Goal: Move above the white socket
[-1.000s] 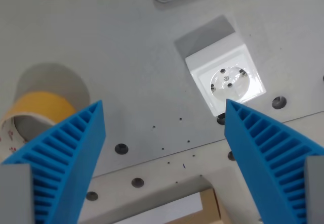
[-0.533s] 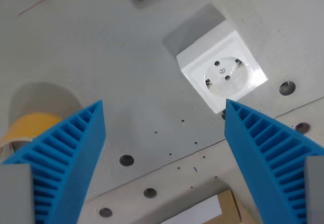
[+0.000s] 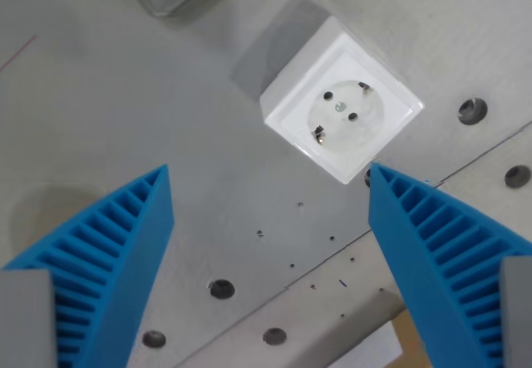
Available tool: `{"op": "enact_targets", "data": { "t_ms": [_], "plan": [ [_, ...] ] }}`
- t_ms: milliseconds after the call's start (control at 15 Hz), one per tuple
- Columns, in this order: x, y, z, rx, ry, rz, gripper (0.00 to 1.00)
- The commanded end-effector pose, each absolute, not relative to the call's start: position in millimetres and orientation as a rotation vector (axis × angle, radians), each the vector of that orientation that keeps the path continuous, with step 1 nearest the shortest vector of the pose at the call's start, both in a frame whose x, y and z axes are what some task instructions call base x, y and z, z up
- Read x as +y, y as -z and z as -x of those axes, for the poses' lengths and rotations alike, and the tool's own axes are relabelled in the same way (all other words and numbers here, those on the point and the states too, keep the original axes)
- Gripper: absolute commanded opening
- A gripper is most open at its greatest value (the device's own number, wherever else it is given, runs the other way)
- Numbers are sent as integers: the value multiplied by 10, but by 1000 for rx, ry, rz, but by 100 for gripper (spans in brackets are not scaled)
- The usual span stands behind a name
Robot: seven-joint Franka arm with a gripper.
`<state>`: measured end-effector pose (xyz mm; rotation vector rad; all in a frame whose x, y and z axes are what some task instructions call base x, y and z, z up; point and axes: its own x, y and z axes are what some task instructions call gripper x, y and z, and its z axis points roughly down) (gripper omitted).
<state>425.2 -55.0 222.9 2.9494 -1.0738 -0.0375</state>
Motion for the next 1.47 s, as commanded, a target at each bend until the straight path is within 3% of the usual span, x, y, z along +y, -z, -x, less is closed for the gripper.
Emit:
{"op": "enact_targets", "data": {
  "t_ms": [67,933,1467],
  "plan": [
    [-623,-2097,-4163,-1599,-139,-2684,100],
    [-817,-1761,-4032,-1831,-157,-2528,100],
    [-875,-1672,-3977,-1800,-160,-2545,100]
  ]
}}
